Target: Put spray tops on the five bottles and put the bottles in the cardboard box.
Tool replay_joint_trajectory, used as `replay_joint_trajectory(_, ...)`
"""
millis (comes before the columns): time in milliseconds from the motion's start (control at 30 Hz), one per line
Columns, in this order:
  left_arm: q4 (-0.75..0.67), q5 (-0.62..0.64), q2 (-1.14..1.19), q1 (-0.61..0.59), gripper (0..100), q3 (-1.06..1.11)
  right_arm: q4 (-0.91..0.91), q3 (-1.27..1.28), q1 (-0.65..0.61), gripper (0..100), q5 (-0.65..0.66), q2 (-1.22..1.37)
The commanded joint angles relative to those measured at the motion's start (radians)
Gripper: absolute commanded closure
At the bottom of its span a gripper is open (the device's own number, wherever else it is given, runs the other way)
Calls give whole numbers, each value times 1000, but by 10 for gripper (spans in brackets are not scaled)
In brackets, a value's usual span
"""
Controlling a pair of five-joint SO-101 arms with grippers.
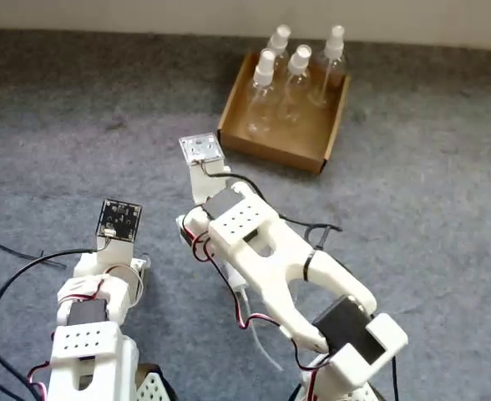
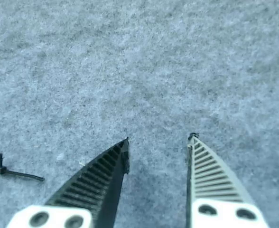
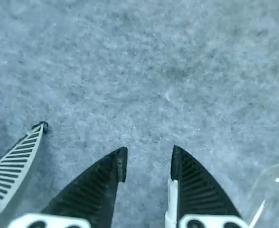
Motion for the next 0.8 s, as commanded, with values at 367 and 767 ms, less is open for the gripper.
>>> replay_joint_trajectory(367,6,-6,-12,-8,812,-5,561,-234,291,863,356,-130)
replay_joint_trajectory(767,6,-6,-12,-8,812,-5,300,104,358,766,348,-131)
